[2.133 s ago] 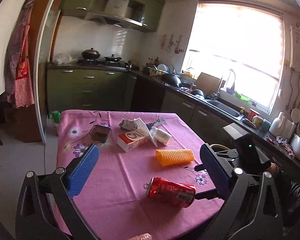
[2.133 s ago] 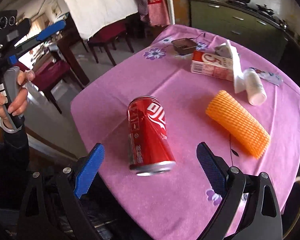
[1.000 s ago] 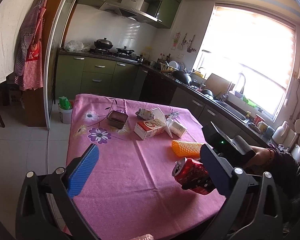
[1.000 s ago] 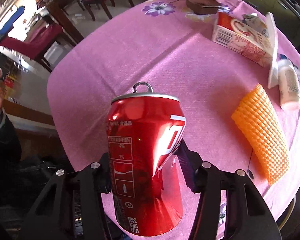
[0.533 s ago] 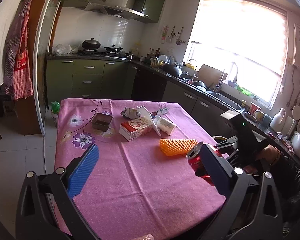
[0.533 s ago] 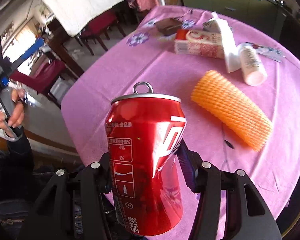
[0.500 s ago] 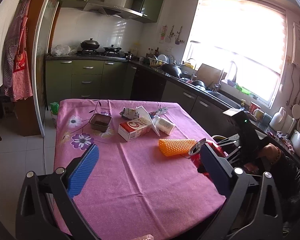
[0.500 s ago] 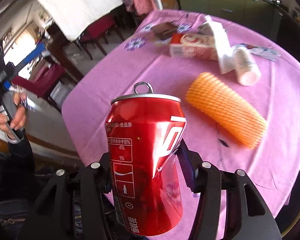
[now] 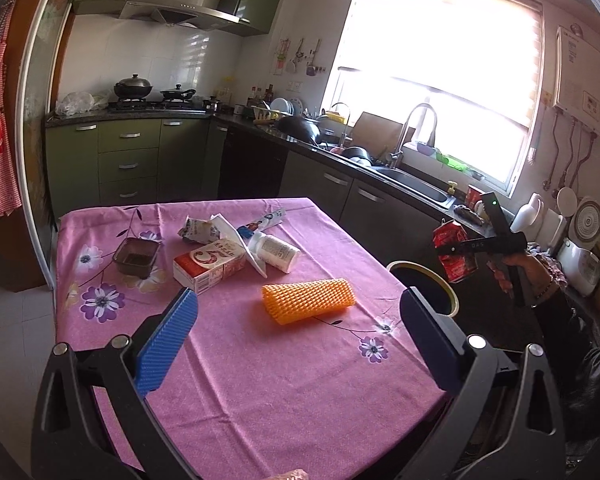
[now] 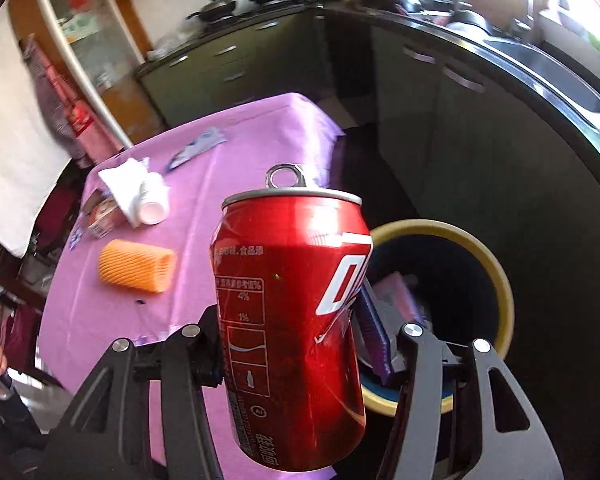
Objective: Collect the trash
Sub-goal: 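Carry the cola can over the bin and open the right gripper, then grasp the red-white milk carton with the left gripper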
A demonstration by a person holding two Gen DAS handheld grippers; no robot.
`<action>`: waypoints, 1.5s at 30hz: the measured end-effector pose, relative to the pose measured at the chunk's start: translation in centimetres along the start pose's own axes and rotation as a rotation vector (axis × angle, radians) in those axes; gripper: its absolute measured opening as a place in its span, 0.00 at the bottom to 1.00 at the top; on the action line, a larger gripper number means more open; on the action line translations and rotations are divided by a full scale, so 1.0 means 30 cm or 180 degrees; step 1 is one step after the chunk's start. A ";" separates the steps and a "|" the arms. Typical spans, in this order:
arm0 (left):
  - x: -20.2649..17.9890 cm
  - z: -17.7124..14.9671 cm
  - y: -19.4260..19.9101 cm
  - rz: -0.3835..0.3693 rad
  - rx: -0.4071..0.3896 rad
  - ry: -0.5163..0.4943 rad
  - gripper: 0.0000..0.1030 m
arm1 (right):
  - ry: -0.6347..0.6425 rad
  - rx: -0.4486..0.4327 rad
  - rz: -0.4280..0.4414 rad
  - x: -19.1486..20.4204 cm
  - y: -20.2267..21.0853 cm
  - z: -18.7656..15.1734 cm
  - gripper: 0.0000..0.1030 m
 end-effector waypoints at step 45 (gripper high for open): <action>0.416 0.092 -0.756 -0.0293 0.1438 -0.1074 0.93 | -0.0462 -0.0156 0.0364 0.191 -0.089 -0.188 0.79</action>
Point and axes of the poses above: each gripper's, at about its wrist camera, not at the fingertips, and y roughly against the way its jaws point, x to its left, z to its top, the point moved 9 cm from there along -y, roughly the way its jaws point, and after that the axes turned 10 degrees about x, right-handed, at the moved point
